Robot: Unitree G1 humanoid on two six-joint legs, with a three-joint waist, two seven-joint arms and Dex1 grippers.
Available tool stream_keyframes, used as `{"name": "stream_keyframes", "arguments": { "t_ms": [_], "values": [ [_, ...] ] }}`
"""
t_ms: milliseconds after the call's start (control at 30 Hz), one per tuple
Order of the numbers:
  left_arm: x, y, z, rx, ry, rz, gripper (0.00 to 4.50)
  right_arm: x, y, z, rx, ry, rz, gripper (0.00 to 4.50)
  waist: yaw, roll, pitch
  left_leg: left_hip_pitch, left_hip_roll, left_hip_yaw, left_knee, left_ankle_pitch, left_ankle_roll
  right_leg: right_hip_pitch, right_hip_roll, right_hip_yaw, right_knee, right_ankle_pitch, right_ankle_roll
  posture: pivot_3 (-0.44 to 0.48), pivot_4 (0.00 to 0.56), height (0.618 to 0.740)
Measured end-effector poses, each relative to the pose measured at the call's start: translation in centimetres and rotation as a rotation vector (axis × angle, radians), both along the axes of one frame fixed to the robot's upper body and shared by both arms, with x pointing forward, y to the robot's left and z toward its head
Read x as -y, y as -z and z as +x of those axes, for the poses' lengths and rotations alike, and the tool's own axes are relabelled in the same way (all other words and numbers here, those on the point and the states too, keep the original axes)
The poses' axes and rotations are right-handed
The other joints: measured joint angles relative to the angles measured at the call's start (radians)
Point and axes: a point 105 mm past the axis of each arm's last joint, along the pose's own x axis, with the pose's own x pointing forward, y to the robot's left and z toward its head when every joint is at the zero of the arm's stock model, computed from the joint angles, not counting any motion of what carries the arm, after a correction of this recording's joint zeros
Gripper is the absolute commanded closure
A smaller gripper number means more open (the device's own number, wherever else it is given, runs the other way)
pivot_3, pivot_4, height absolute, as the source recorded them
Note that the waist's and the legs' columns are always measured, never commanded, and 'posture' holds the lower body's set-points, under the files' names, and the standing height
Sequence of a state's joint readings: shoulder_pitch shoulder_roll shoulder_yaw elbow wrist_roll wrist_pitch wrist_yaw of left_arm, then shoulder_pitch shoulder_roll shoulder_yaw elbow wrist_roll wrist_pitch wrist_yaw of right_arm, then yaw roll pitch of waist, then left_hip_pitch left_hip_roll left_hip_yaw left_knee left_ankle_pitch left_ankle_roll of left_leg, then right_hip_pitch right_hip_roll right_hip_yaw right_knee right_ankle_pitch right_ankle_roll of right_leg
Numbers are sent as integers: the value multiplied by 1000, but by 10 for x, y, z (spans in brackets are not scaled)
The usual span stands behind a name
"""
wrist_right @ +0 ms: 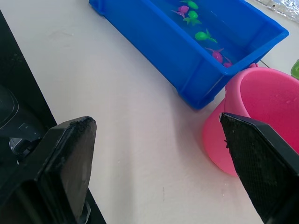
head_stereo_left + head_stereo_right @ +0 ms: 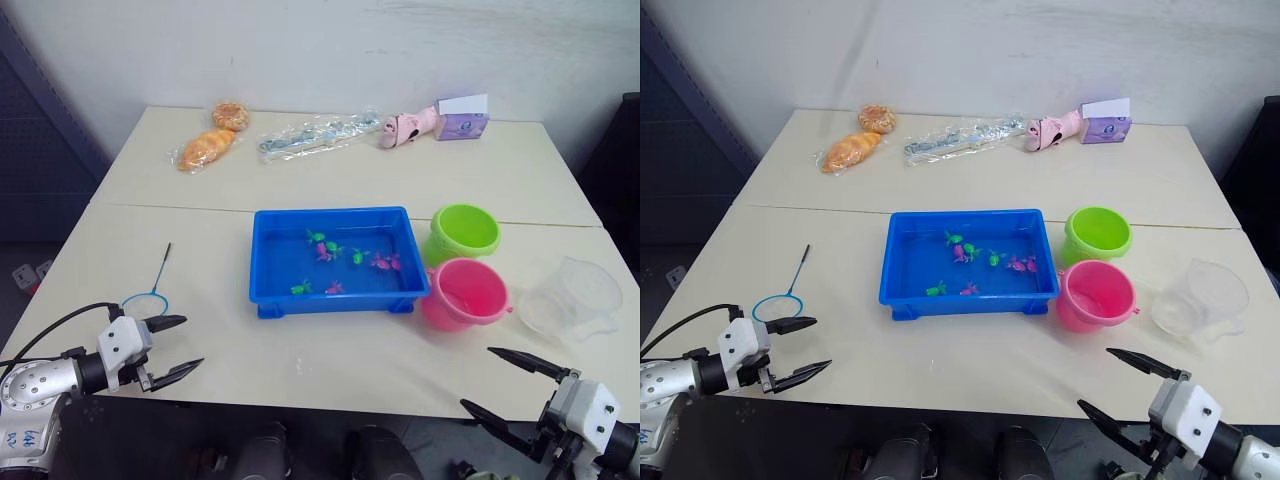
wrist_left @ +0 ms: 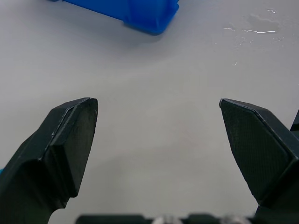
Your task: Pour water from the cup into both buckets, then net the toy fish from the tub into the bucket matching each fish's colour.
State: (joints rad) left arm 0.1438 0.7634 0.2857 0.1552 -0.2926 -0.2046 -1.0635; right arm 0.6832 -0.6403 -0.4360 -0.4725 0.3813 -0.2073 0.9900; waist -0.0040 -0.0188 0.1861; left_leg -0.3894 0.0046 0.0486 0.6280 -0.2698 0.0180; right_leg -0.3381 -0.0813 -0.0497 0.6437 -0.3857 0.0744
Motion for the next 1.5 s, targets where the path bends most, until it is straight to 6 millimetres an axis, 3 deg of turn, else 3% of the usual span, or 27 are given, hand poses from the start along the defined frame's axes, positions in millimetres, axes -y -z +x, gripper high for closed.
{"name": "stream_keyframes", "arguments": {
  "t_ms": [100,267,400,567,633,833,1033,1300,1500],
  "values": [
    [8,-5,-2,-24,23,-43,11,1,1,0,3,33,21,0,0,-1,0,0,0,0,0,0,0,0,0,0,0,0,0,0,150,740],
    [79,-52,-14,-107,325,-198,11,12,3,-5,58,324,191,0,12,6,-2,-1,-1,-2,0,0,-1,1,-1,0,-1,0,0,0,150,740],
    [129,-85,-13,-95,495,-292,11,44,5,-19,119,658,283,0,0,13,-6,0,0,-1,0,1,-2,1,1,0,0,0,0,0,150,740],
    [158,-102,-1,-59,561,-348,11,60,24,-24,73,914,371,0,-17,14,-7,1,1,0,-1,1,-3,0,3,1,2,-1,-1,0,150,740],
    [163,-106,1,-59,582,-348,11,62,27,-19,71,958,392,0,-24,14,-7,0,1,0,-1,2,-3,0,3,1,2,-1,-1,0,150,740],
    [173,-115,11,-58,659,-339,11,79,18,21,165,1121,428,0,-21,15,-7,0,1,1,-1,6,-9,-2,3,2,4,-1,-1,0,150,740],
    [177,-111,14,-54,661,-340,11,103,16,24,185,1242,357,0,-13,15,-7,0,0,1,-1,5,-9,-2,3,2,4,-1,-1,0,150,740],
    [182,-111,22,-17,659,-330,11,141,30,33,167,1427,409,0,-22,14,-7,1,0,2,0,6,-9,-3,4,3,8,-1,0,0,150,740],
    [186,-112,22,7,666,-330,11,156,38,46,142,1436,459,0,-22,14,-7,1,0,3,0,7,-9,-2,4,4,8,-1,0,0,150,740]
  ]
}}
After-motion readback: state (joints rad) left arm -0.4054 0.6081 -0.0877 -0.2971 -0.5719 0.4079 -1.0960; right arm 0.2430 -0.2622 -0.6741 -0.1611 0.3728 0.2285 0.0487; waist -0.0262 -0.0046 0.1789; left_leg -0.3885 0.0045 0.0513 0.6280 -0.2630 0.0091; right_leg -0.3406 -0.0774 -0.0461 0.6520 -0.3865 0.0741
